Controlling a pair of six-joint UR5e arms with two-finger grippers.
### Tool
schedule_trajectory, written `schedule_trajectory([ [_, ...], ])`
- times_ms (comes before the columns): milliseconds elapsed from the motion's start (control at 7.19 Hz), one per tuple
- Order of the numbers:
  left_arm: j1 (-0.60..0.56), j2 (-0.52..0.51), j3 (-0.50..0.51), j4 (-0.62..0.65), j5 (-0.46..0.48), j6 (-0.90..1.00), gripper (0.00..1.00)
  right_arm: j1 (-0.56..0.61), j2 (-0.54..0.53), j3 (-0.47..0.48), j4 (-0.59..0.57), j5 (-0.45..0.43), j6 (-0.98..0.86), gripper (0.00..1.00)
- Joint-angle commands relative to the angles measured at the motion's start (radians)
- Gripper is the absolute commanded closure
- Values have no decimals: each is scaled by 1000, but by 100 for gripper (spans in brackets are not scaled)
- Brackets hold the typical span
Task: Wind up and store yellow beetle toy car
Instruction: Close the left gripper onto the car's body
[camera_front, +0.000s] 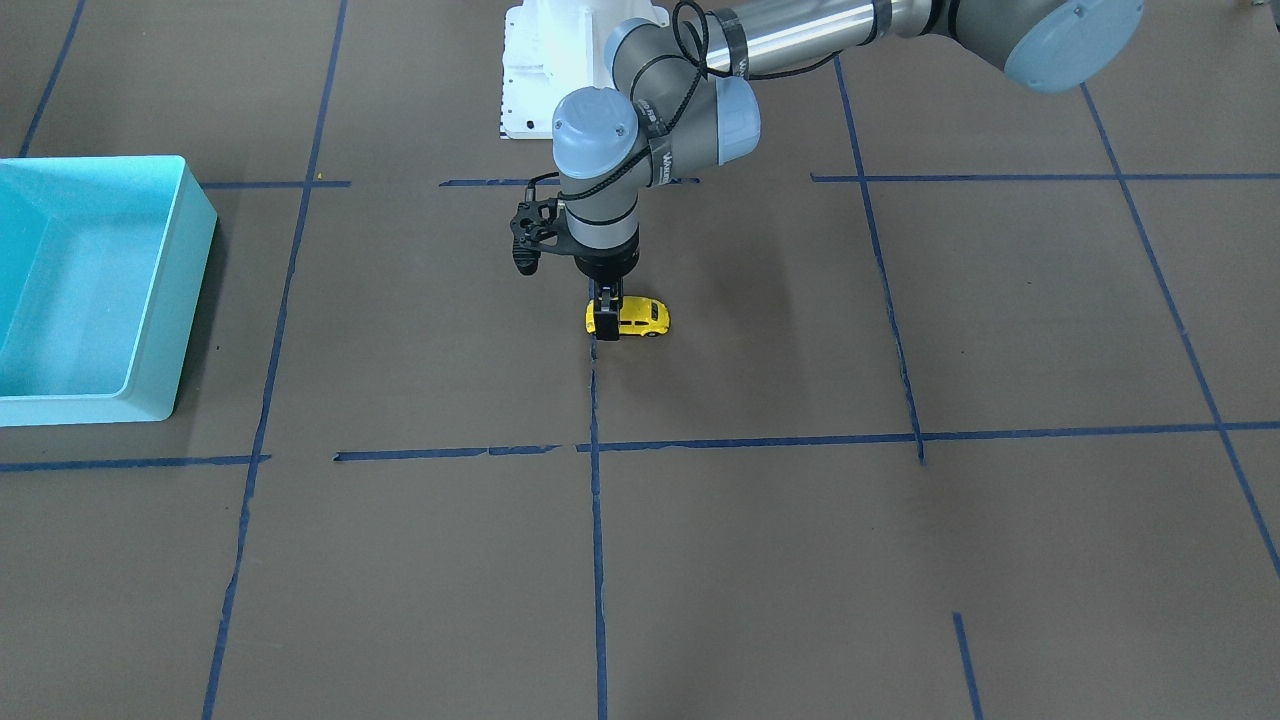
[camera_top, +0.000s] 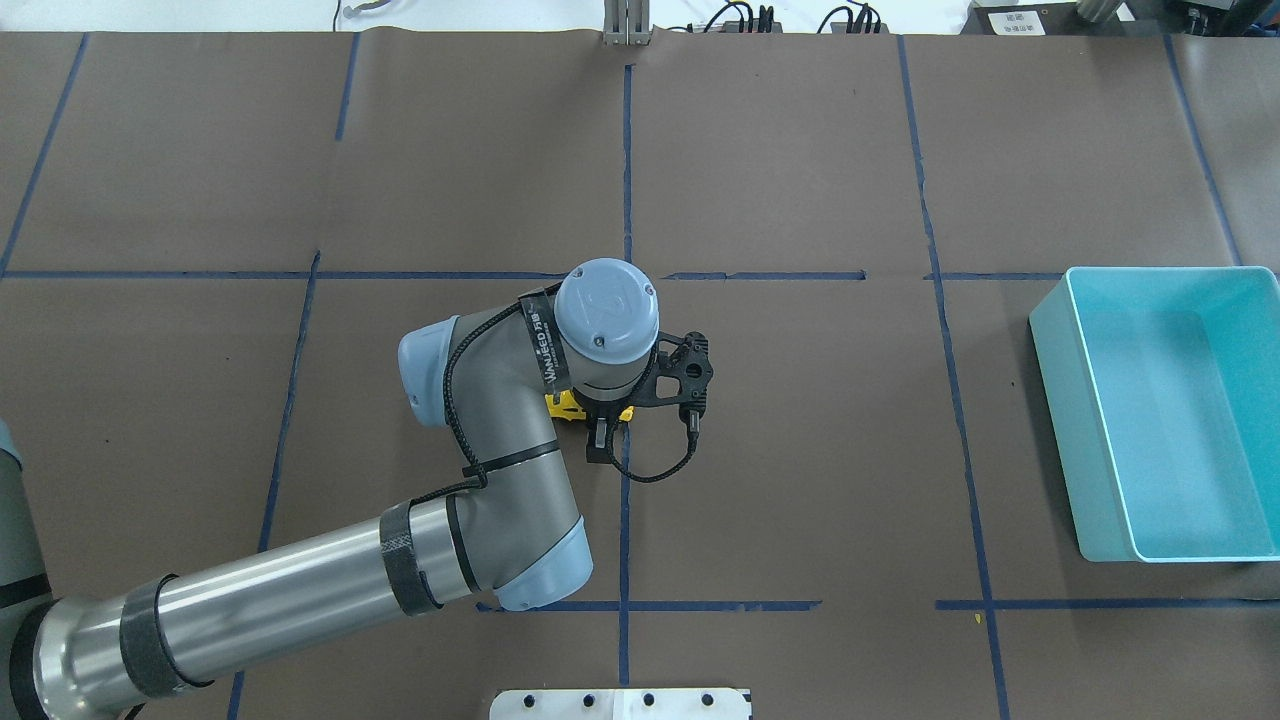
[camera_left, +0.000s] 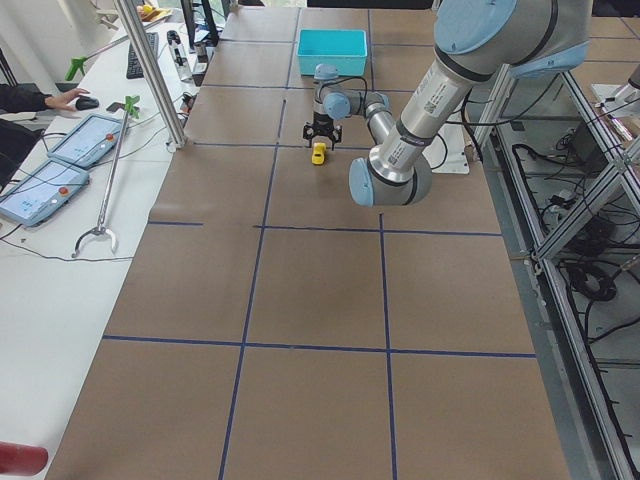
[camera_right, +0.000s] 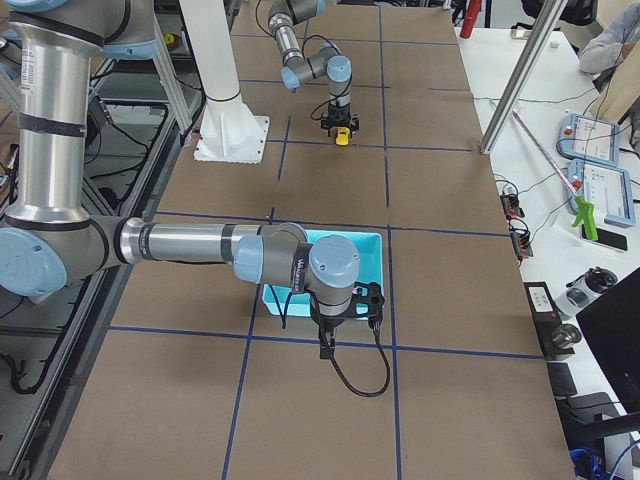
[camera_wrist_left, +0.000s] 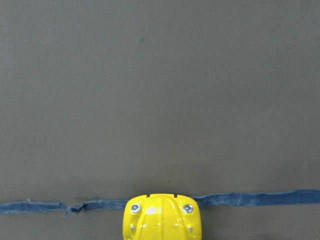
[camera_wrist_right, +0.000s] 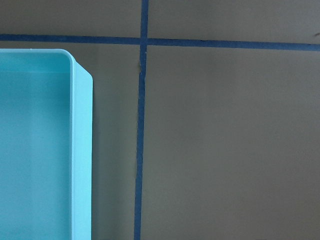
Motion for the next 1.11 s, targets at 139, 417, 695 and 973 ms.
schedule_trajectory([
  [139, -3, 8, -2, 0, -35, 2, 11, 0, -1, 6, 0, 0, 0, 0],
  [417, -9, 17, -5, 2, -61, 6, 21, 0, -1, 6, 0, 0, 0, 0],
  [695, -30, 32, -22, 0, -80, 10, 34, 0, -1, 6, -1, 0, 0, 0],
  [973, -41, 37, -22, -9, -81, 11, 46, 0, -1, 8, -1, 2, 0, 0],
])
